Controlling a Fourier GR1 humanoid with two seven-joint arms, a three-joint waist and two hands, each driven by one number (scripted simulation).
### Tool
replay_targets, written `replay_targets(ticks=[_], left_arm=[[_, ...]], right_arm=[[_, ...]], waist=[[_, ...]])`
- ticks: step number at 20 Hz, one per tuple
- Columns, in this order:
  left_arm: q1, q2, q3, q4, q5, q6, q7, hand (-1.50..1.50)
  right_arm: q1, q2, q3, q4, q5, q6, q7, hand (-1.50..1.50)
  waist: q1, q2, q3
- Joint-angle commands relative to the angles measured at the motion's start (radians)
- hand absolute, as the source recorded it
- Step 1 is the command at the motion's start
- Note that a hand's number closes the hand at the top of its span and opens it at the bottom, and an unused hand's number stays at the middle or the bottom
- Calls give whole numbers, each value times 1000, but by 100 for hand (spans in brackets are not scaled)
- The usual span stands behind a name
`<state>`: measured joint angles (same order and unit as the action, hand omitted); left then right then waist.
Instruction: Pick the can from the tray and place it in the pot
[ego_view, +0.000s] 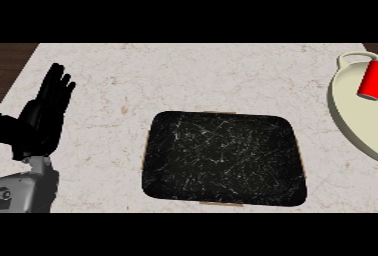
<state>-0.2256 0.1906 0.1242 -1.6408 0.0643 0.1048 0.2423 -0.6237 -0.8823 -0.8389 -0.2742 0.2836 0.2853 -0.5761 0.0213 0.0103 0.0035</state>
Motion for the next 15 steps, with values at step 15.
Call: replay_targets(ticks=[15], left_arm=[[-32, -29, -28, -30, -21, 30, 42, 0]], right_arm=[[154, -202, -26, 91, -52, 245, -90, -150]], waist=[[5, 1, 5]])
